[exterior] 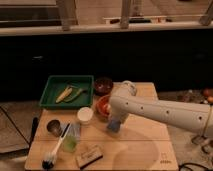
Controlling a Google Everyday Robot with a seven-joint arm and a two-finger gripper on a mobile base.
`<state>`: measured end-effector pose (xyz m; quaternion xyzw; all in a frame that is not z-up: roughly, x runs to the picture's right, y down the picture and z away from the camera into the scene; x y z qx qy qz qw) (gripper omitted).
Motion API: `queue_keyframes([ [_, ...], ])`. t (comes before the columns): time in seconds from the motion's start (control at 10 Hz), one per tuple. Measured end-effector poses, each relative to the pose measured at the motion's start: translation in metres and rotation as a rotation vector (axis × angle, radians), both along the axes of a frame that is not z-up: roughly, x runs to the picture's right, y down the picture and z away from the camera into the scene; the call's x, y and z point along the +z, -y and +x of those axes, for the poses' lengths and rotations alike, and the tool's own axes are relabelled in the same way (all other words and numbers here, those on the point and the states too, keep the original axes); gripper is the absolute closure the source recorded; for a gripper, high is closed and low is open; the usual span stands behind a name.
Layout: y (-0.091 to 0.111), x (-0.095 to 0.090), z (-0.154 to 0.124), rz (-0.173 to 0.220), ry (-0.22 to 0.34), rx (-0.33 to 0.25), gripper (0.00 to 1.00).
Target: Place sponge in paper cup
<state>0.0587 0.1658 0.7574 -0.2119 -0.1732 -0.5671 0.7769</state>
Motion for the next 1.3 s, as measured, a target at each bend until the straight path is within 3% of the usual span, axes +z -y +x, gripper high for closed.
queue_keyframes([
  [0.2,0.010,-0.039,-0.023,0.022,0.011,-0.071,1.00],
  [0.4,0.011,-0.062,-0.042,0.043,0.027,-0.138,1.00],
  [0.5,0.011,-0.067,-0.044,0.055,0.030,-0.166,1.00],
  [0.7,0.015,-0.070,-0.048,0.042,0.054,-0.209,1.00],
  [1.0,0.041,-0.083,-0.084,0.022,0.100,-0.309,1.00],
  [1.3,0.060,-0.090,-0.095,0.015,0.107,-0.358,1.00],
])
